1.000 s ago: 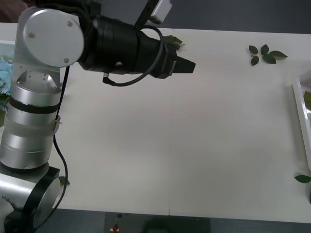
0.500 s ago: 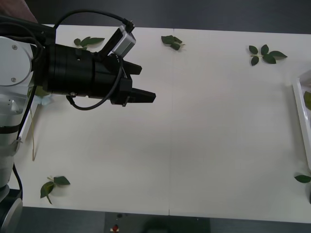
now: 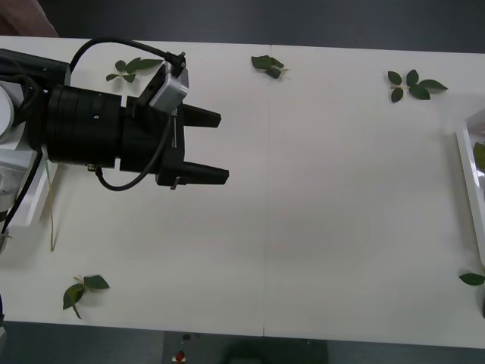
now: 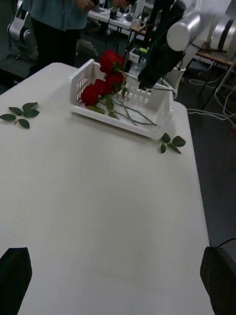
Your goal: Put the red flowers into the right box and the blue flowers into the left box
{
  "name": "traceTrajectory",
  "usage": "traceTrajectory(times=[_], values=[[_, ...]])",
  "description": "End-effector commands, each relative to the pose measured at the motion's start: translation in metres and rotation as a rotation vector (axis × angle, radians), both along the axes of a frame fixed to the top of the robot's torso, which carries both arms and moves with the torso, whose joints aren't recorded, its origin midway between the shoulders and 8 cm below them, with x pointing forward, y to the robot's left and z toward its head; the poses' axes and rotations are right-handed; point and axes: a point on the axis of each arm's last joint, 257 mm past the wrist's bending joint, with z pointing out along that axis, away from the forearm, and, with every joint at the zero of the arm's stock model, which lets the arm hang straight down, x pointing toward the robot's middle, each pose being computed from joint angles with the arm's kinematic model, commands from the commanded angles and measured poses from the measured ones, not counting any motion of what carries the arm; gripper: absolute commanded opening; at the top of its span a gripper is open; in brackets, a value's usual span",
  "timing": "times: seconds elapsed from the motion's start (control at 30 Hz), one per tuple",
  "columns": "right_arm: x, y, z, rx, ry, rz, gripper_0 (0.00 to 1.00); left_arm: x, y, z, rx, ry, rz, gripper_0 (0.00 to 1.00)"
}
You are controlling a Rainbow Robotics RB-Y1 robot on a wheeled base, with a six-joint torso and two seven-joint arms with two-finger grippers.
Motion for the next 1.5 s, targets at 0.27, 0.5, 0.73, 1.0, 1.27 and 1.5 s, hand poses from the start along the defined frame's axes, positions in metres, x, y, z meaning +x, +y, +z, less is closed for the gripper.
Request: traceTrajectory(times=[0.27, 0.5, 0.73, 1.0, 1.27, 1.5], values=[[0.018, 0.002, 0.018, -0.057, -0.02, 0.065, 1.0, -0.009, 0.012, 0.003, -0.009, -0.032, -0.026, 1.0], [0.035, 0.024, 0.042, -0.108, -0.021, 0.196, 1.0, -0.009, 0.012, 0.004, -0.016, -0.031, -0.025, 1.0], [0.051, 0.094, 0.078, -0.112, -0.004, 0.481, 1.0, -0.01, 0.012, 0.003, -0.015, -0.026, -0.025, 1.0], [0.056, 0.184, 0.106, -0.13, -0.046, 0.843, 1.0, -0.01, 0.012, 0.003, -0.015, -0.026, -0.025, 1.0], [0.033, 0.261, 0.127, -0.102, -0.149, 1.208, 1.0, -0.01, 0.012, 0.003, -0.015, -0.026, -0.025, 1.0], [0.015, 0.304, 0.156, -0.115, -0.236, 1.435, 1.0, -0.01, 0.012, 0.003, -0.015, -0.026, -0.025, 1.0]])
